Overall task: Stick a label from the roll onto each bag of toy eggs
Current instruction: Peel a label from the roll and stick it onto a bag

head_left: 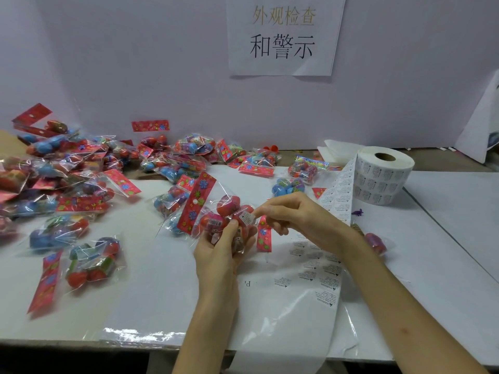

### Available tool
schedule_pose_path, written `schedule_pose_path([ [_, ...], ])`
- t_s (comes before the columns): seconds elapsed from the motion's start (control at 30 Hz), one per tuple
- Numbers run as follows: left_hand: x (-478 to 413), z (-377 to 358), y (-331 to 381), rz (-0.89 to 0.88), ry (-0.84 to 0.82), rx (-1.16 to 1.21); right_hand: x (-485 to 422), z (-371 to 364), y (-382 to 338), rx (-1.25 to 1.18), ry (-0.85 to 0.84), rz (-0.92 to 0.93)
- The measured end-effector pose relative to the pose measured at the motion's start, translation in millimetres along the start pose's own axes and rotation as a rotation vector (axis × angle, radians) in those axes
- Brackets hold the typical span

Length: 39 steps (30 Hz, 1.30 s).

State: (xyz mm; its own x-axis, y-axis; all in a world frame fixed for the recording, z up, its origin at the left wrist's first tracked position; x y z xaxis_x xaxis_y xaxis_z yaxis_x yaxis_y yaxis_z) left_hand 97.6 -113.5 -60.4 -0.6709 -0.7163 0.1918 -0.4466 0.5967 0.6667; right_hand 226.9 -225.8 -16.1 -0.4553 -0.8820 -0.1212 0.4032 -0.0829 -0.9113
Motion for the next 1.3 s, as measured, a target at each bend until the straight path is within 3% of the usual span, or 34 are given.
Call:
schedule_pose_path([
  [0.5, 1, -1, -1, -0.059, -0.028, -0.095, -1, -8, 0, 0.093, 0.240, 0.148],
  [0.7, -3, 3, -1, -0.105, 0.054, -0.021, -7, -28, 7, 0.475, 0.528, 0.356],
  [0.8, -4, 5, -1, -0.129, 0.079, -0.008, -8, -31, 8, 0.575, 0.590, 0.354],
  [0.97, -3, 5, -2, -0.169, 0.067, -0.083, -7, -24, 5, 0.493, 0.584, 0.269],
  [1.3, -2, 1, -1, -0.207, 0.123, -0.070, -4, -31, 0, 0.579, 0.558, 0.449],
])
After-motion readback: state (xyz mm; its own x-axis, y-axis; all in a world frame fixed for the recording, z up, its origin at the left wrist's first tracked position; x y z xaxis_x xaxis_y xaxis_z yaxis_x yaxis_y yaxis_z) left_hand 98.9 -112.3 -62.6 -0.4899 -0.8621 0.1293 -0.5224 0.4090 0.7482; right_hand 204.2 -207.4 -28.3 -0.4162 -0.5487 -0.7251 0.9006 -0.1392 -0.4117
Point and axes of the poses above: each hand's wrist, its own x-axis away from the middle knuckle, its own z-axis out of the back of the hand, y = z × x, the point moved 1 cm from there along -x, towards the middle knuckle, and after that the axes turned 11 degrees about x, right-handed, at the moved point
